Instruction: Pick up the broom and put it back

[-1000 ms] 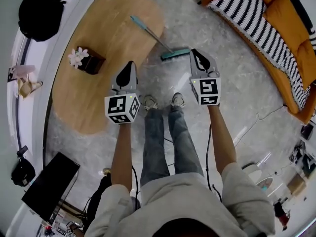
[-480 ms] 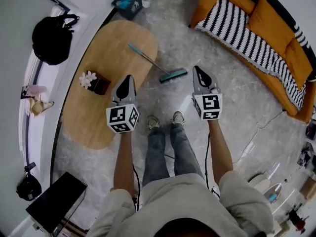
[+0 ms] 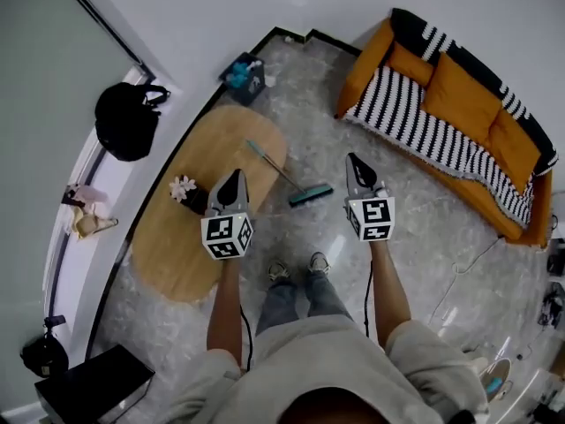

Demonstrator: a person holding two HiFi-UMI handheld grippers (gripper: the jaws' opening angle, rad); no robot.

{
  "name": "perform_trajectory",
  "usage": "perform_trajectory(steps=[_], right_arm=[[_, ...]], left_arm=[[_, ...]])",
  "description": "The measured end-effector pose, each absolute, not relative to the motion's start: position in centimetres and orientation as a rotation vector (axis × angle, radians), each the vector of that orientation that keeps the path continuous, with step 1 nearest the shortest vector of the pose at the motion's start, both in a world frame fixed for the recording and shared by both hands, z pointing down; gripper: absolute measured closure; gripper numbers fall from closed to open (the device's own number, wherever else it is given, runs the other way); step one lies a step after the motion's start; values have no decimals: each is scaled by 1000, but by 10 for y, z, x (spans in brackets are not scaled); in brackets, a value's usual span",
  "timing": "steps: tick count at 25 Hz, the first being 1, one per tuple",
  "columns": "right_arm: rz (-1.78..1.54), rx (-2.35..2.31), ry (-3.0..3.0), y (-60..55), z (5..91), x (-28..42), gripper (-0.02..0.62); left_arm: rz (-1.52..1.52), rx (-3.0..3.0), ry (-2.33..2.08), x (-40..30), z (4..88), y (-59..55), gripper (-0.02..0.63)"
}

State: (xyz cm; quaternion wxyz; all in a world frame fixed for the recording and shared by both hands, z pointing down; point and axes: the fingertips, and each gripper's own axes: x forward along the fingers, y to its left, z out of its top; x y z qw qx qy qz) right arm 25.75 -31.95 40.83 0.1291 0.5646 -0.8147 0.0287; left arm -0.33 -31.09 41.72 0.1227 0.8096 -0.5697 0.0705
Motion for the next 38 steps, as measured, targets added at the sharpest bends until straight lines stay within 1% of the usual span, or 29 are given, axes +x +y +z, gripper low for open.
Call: perform_trajectory(steps=[5,15,22,38], right_arm=[[47,1679,-2394,-317,363,259,595],[17,1669,-2376,-299,330,267,595],[21,1711,-2370,-293,323,278,595],[-23,1685,-2407,-304,302,260,595]], left_arm=[[190,2383,-1683,-3,385,-304,605],[160,2450,-1710,-8,324,-303,604],[183,2478,-1728,-17,310,-296,606],[150,2469,-1780,-37,294,-297,605]])
